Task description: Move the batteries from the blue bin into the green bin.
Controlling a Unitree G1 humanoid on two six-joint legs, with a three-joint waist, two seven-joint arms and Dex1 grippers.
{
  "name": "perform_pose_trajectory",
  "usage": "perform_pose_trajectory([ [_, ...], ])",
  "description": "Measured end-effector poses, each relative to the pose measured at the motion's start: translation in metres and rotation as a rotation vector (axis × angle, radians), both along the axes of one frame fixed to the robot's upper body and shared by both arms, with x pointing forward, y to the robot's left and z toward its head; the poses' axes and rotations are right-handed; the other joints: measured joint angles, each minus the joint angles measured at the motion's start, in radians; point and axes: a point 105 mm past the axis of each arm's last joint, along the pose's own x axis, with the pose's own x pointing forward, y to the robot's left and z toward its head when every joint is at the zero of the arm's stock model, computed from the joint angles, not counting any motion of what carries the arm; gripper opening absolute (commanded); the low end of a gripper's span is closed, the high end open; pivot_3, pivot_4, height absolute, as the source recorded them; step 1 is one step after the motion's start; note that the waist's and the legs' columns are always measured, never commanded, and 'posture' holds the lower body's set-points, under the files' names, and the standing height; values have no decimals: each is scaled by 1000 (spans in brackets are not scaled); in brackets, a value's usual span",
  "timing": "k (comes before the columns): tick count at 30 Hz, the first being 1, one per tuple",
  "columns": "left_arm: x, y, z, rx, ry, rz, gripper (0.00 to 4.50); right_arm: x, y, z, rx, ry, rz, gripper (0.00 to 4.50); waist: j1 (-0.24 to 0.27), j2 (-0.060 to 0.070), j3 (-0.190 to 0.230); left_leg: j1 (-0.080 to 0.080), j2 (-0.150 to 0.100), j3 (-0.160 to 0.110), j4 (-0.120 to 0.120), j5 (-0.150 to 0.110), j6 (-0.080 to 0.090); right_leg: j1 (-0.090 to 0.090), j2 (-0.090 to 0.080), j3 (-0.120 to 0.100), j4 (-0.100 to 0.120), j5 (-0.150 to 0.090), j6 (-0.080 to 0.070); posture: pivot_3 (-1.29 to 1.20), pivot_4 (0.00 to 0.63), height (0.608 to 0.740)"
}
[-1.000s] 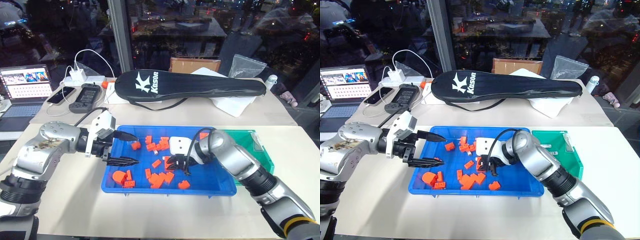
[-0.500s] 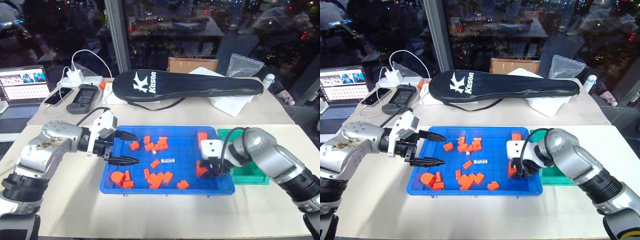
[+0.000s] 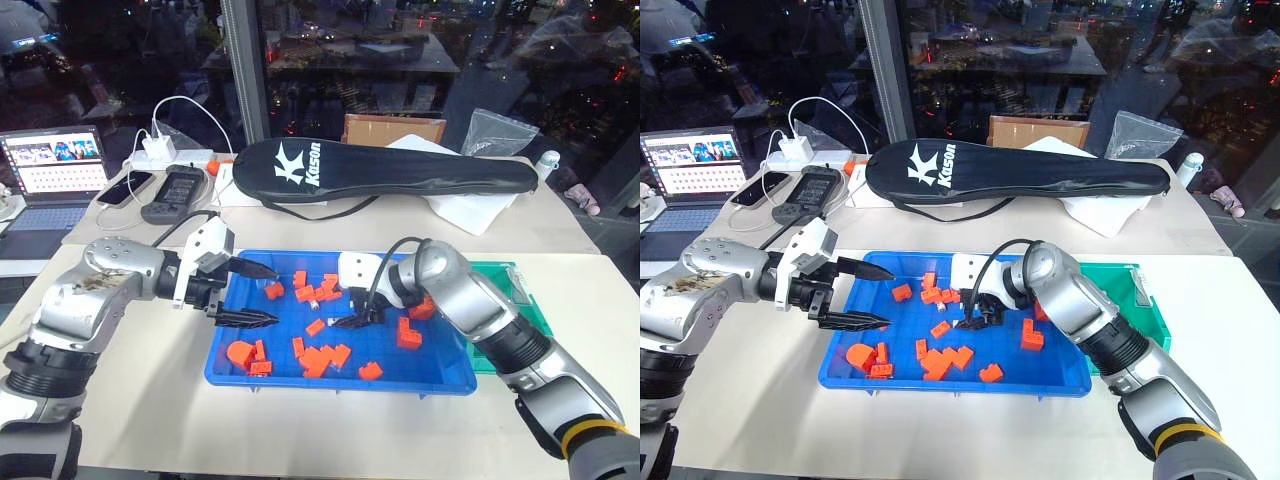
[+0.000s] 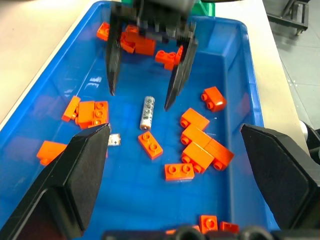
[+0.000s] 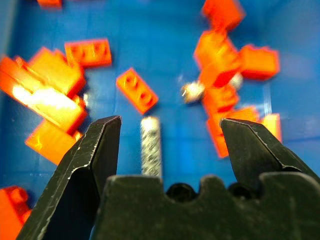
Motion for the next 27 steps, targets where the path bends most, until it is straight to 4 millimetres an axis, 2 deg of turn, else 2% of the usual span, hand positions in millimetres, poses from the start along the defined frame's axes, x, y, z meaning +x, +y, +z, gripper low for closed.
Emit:
perform_pose_trajectory([
  [1, 1, 1, -1, 8, -2, 10, 4500, 2, -1, -2, -4, -1, -12, 3179, -2, 0, 0, 0, 0, 0, 0, 0, 0, 0, 0, 0, 0, 0, 0, 0, 150, 737],
  [3, 0, 4, -4, 14, 4, 24, 4500, 3, -3, -5, -7, 4, -25, 2729, -6, 0, 0, 1, 0, 0, 0, 0, 0, 0, 0, 0, 0, 0, 0, 0, 150, 737],
  [7, -2, 4, -8, 17, 15, 29, 4500, 6, -7, -22, -29, 33, -56, 1314, -8, 0, 0, 0, 0, 0, 0, 0, 0, 0, 0, 0, 0, 0, 0, 0, 150, 737],
  [10, -3, 4, -7, 19, 8, 27, 4500, 5, -3, -25, -23, 33, -41, 314, -9, 0, 0, 2, 0, 0, 0, 0, 0, 1, 1, 0, 1, -1, 1, 0, 150, 737],
  [17, -2, 4, -7, 19, 5, 31, 4500, 3, -7, -25, -28, 43, -36, 245, -8, 0, 0, 2, 0, 0, 0, 0, 0, 1, 1, 0, 0, -2, 3, 0, 150, 737],
  [20, -2, 2, -7, 14, 6, 26, 4500, 1, -17, -16, -42, 41, -44, 245, -5, 0, 0, 0, 0, 0, 0, 0, 0, 0, 1, 0, 0, -2, 3, 0, 150, 737],
  [22, -2, 1, -7, 8, 5, 22, 4500, 0, -28, 0, -36, 31, -62, 245, -4, 0, 0, 0, 0, 0, 0, 0, 0, 0, 1, 0, 0, -2, 3, 0, 150, 737],
  [25, -1, -5, -4, -17, -1, 4, 4500, -3, -48, 43, -13, -18, -89, 245, -1, 0, 0, 0, 0, 0, 0, 0, 0, 1, 1, 0, 0, -2, 3, 0, 150, 737],
  [27, 0, -13, 1, -54, -4, -24, 4500, -8, -72, 70, -18, -62, -137, 245, 5, 0, 0, 0, 0, 0, 0, 0, 0, 1, 0, 0, -1, -2, 3, 0, 150, 737],
])
